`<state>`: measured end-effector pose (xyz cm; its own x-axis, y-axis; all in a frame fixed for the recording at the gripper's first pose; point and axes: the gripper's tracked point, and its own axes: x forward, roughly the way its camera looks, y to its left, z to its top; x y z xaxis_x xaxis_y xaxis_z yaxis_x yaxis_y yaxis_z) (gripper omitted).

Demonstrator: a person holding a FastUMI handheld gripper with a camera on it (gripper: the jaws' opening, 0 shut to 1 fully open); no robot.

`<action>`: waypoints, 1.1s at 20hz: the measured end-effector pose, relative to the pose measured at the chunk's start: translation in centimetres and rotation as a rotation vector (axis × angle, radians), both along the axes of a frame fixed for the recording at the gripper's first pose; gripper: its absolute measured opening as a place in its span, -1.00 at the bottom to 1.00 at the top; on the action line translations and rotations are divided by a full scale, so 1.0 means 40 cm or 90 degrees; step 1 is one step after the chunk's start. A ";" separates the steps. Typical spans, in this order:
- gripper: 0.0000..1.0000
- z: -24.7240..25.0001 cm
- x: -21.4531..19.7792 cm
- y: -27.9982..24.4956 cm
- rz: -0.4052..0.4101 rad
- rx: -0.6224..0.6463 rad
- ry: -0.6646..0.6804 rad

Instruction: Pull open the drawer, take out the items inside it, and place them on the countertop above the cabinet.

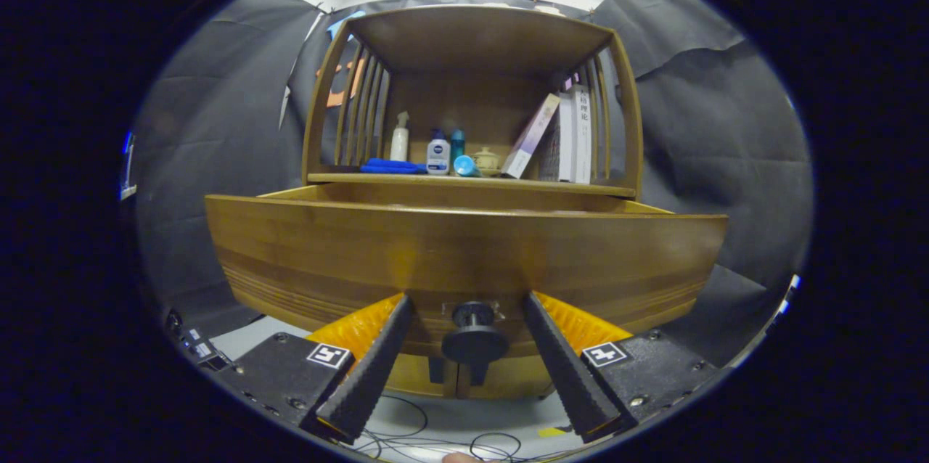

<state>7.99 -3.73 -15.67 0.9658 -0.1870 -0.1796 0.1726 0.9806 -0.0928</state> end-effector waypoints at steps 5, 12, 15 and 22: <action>1.00 0.016 0.108 -0.018 0.024 0.000 0.023; 1.00 0.025 0.228 -0.034 0.025 0.007 0.044; 1.00 0.026 0.278 -0.053 0.027 -0.006 0.055; 0.99 0.027 0.370 -0.073 0.016 -0.007 0.069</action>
